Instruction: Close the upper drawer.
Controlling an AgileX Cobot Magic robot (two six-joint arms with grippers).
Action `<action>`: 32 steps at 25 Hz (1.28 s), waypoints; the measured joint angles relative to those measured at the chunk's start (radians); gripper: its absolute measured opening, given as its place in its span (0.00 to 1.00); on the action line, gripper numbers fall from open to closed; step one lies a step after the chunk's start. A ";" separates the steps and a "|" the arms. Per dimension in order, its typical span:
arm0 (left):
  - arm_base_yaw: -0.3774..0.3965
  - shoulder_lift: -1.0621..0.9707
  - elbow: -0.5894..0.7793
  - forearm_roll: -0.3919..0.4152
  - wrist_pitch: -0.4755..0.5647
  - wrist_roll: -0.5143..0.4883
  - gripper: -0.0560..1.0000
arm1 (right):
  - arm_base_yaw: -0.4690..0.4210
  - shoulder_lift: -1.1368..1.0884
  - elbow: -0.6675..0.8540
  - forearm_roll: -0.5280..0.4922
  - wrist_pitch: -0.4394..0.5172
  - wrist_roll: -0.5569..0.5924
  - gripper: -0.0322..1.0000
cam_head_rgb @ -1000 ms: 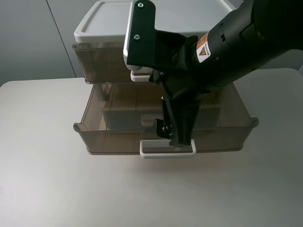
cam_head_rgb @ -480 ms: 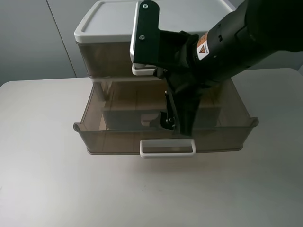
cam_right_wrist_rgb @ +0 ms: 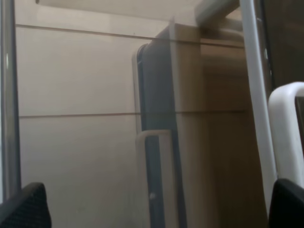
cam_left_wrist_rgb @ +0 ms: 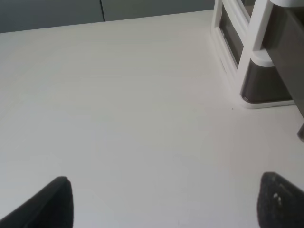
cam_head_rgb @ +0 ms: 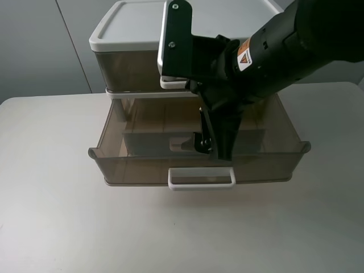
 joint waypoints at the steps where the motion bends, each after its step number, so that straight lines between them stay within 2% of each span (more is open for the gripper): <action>1: 0.000 0.000 0.000 0.000 0.000 0.000 0.75 | 0.000 -0.002 0.000 0.011 0.000 0.000 0.71; 5: 0.000 0.000 0.000 0.000 0.000 0.000 0.75 | 0.000 -0.063 0.000 0.045 0.016 0.004 0.71; 9: 0.000 0.000 0.000 0.000 0.000 0.000 0.75 | 0.000 -0.190 0.000 0.051 0.098 0.072 0.71; 11: 0.000 0.000 0.000 0.000 0.000 0.000 0.75 | 0.000 -0.261 0.000 0.069 0.162 0.128 0.71; 17: 0.000 0.000 0.000 0.000 0.000 0.000 0.75 | 0.000 -0.485 0.000 0.097 0.438 0.333 0.71; 20: 0.000 0.000 0.000 0.000 0.000 0.000 0.75 | 0.000 -0.601 0.049 0.099 0.515 0.412 0.71; 24: 0.000 0.000 0.000 0.000 0.000 0.000 0.75 | 0.000 -0.783 0.191 0.099 0.560 0.449 0.71; 32: 0.000 0.000 0.000 0.000 0.000 0.000 0.75 | 0.000 -1.096 0.383 0.102 0.560 0.550 0.71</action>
